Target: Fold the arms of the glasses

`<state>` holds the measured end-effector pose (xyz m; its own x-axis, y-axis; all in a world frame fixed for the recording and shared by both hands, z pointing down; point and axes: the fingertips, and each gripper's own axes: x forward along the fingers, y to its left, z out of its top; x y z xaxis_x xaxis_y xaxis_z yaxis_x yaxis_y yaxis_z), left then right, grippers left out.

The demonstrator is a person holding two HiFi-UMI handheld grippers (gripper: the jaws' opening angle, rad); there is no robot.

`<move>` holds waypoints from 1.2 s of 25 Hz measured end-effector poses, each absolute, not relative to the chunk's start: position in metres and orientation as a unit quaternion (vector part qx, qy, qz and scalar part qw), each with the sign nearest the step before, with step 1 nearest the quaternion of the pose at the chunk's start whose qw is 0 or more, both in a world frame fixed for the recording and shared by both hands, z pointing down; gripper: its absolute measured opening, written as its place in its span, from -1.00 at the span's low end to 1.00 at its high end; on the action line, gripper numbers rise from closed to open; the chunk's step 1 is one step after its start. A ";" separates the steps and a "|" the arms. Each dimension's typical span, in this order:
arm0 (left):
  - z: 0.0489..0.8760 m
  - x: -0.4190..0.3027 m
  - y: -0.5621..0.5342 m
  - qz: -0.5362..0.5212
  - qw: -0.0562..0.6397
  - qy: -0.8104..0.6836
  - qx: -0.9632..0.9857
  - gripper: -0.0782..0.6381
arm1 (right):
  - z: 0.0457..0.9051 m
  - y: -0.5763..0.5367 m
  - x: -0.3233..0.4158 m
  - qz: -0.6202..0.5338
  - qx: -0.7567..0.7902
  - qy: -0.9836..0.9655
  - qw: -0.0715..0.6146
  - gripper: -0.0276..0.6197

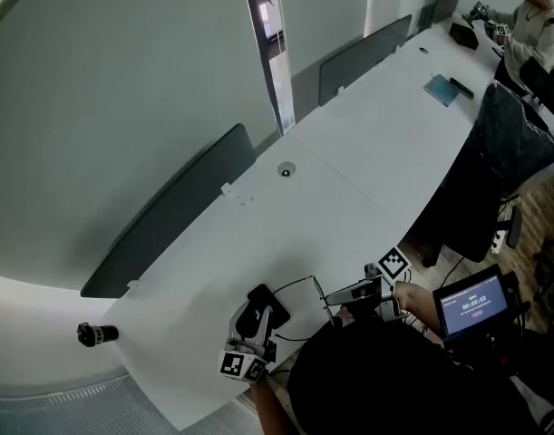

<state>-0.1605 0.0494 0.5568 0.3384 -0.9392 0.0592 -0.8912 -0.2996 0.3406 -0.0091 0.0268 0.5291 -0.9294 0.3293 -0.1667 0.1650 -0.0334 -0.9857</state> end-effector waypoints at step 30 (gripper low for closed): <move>0.552 -0.139 0.051 0.022 0.155 -0.543 0.825 -0.70 | 0.541 0.026 -0.012 0.692 -0.142 -0.703 0.081 -0.88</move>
<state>-0.1388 0.0507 0.5516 0.4094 -0.8889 0.2056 -0.9028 -0.3622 0.2317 -0.0120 0.0258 0.5413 -0.9464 0.3122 -0.0832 0.0878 0.0006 -0.9961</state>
